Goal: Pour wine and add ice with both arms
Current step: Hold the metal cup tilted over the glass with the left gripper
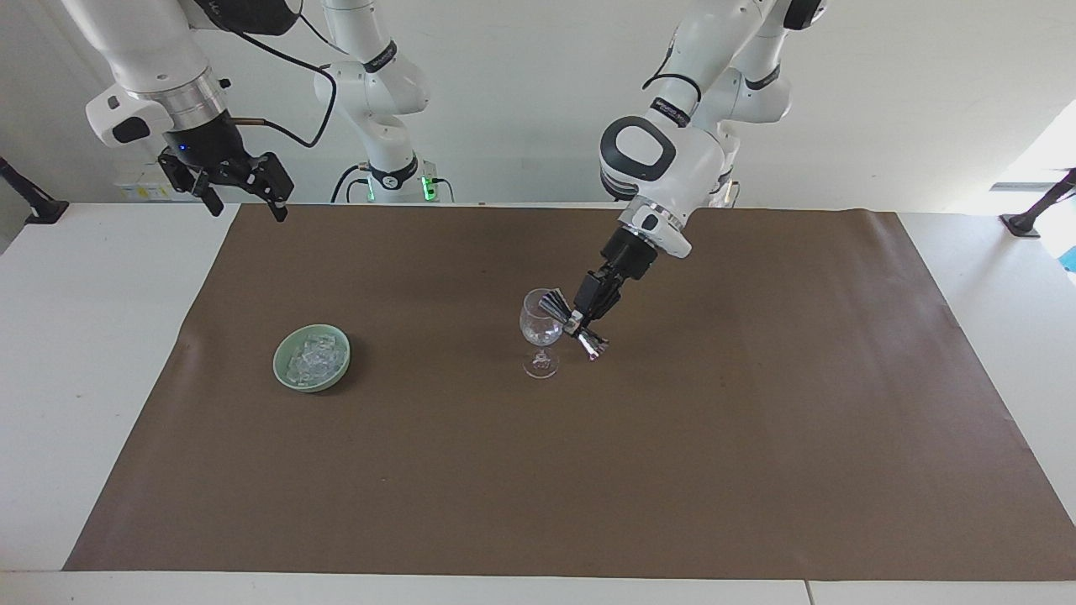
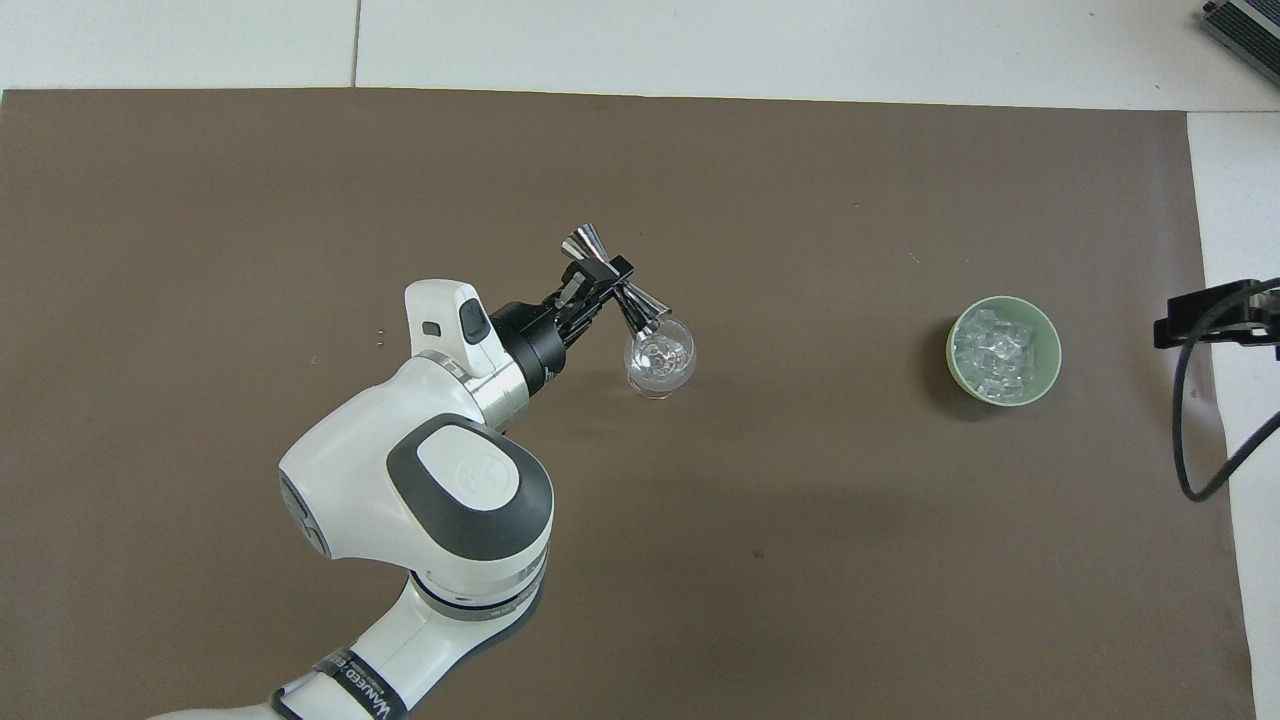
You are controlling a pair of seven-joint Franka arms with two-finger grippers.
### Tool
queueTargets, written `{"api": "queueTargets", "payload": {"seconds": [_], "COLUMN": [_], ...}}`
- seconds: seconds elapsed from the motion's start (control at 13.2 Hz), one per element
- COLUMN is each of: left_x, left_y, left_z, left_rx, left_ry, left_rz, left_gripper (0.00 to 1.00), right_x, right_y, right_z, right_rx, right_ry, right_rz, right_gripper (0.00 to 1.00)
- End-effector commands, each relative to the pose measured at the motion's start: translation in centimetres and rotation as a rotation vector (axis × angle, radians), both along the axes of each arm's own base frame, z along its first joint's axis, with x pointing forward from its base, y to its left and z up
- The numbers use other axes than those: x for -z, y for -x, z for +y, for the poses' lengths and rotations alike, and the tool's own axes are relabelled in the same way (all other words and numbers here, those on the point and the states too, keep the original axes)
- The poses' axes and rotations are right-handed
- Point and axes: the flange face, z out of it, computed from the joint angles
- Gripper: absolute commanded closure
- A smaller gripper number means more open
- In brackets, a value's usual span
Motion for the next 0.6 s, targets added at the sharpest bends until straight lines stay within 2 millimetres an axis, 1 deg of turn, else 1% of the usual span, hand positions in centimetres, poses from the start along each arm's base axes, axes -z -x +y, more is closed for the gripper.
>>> {"api": "queueTargets", "payload": {"seconds": [0.0, 0.53], "left_x": [-0.45, -0.69], "left_y": [-0.36, -0.70], "left_z": [-0.31, -0.09], "left_rx": [0.005, 0.023], "left_ry": [-0.026, -0.043], "left_rz": [-0.033, -0.053], "left_gripper": [1.00, 1.00], "right_x": [-0.33, -0.33], "right_y": [0.72, 0.72], "right_z": [-0.03, -0.03], "right_rx": [-0.017, -0.017], "right_ry": [-0.007, -0.007], "right_rz": [0.006, 0.006], "right_gripper": [0.00, 0.00]}}
